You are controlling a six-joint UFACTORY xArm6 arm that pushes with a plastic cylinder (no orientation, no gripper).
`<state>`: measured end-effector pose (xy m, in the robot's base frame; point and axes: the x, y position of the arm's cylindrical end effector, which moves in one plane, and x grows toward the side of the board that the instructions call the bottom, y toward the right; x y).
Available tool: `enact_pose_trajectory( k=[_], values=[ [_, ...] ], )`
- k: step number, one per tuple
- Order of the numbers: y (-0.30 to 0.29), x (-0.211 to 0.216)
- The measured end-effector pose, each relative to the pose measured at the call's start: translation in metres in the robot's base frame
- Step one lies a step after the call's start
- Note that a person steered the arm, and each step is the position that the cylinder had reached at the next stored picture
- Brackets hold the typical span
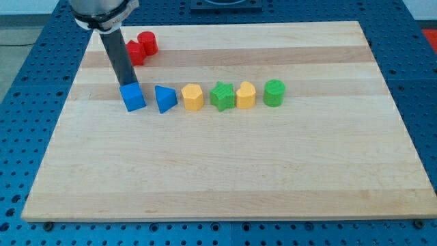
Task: Push the red star into the blue cube
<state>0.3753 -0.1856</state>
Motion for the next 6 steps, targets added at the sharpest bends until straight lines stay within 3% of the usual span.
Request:
enact_pose_trajectory(
  k=[3, 6],
  values=[
    [0.015, 0.005],
    [0.054, -0.070]
  ],
)
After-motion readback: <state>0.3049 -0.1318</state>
